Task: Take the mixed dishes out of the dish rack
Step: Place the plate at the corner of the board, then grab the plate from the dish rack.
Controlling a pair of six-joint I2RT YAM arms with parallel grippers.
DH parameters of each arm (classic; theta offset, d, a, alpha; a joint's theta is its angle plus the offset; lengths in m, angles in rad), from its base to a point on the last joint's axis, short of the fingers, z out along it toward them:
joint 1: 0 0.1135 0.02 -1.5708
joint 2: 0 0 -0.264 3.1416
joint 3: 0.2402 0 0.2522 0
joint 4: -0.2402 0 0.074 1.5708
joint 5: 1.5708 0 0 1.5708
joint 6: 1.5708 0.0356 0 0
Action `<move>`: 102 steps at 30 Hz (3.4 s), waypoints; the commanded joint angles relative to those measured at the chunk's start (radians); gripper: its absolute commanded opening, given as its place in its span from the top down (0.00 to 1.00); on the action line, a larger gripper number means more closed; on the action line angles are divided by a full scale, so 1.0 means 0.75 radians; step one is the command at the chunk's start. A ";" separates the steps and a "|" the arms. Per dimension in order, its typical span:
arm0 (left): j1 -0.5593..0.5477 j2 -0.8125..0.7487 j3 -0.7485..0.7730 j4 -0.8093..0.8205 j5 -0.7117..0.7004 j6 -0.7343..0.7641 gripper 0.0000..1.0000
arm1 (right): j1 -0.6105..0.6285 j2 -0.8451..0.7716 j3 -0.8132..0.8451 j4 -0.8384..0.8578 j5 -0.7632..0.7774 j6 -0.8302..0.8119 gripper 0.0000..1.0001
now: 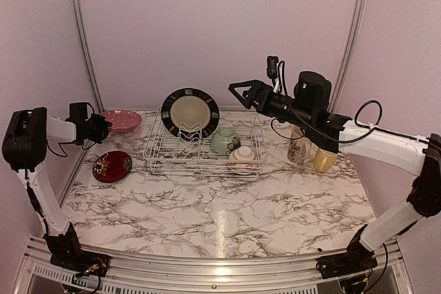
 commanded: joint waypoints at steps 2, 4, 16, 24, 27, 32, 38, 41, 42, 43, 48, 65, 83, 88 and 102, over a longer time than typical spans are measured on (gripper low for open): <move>-0.017 0.114 0.203 0.116 0.030 0.035 1.00 | -0.028 -0.009 0.025 -0.043 0.018 -0.025 0.10; -0.023 0.166 0.257 0.075 0.030 0.058 1.00 | -0.029 -0.001 0.027 -0.039 0.014 -0.025 0.10; -0.023 0.337 0.374 -0.068 0.014 0.134 1.00 | -0.032 0.007 0.029 -0.040 -0.004 -0.019 0.10; -0.004 0.333 0.312 -0.081 0.015 0.138 0.81 | -0.033 -0.005 0.023 -0.049 0.004 -0.025 0.10; 0.006 0.320 0.277 -0.086 0.016 0.151 0.76 | -0.033 -0.004 0.022 -0.049 0.006 -0.027 0.11; 0.015 0.300 0.274 -0.162 0.002 0.212 0.64 | -0.032 0.006 0.027 -0.047 -0.007 -0.028 0.11; 0.025 0.254 0.265 -0.222 -0.005 0.256 0.52 | -0.033 0.024 0.034 -0.048 -0.008 -0.037 0.11; 0.025 0.218 0.284 -0.304 -0.043 0.314 0.43 | -0.033 0.045 0.044 -0.053 -0.013 -0.040 0.11; 0.025 0.204 0.293 -0.340 -0.062 0.336 0.41 | -0.034 0.052 0.046 -0.052 -0.016 -0.039 0.11; 0.027 0.185 0.304 -0.390 -0.079 0.364 0.39 | -0.032 0.063 0.049 -0.051 -0.020 -0.040 0.11; 0.040 0.105 0.337 -0.576 -0.180 0.473 0.30 | -0.034 0.113 0.092 -0.083 -0.011 -0.100 0.11; -0.083 -0.732 -0.048 -0.637 -0.158 0.695 0.01 | -0.067 0.528 0.543 -0.384 0.113 -1.088 0.16; -0.580 -1.653 -0.614 -0.642 -0.065 0.423 0.01 | -0.197 0.997 0.980 -0.349 -0.296 -1.527 0.28; -0.609 -1.640 -0.601 -0.678 -0.064 0.405 0.01 | -0.197 1.100 1.080 -0.357 -0.314 -1.483 0.33; -0.629 -1.678 -0.561 -0.732 -0.119 0.398 0.01 | -0.185 1.320 1.333 -0.391 -0.364 -1.439 0.61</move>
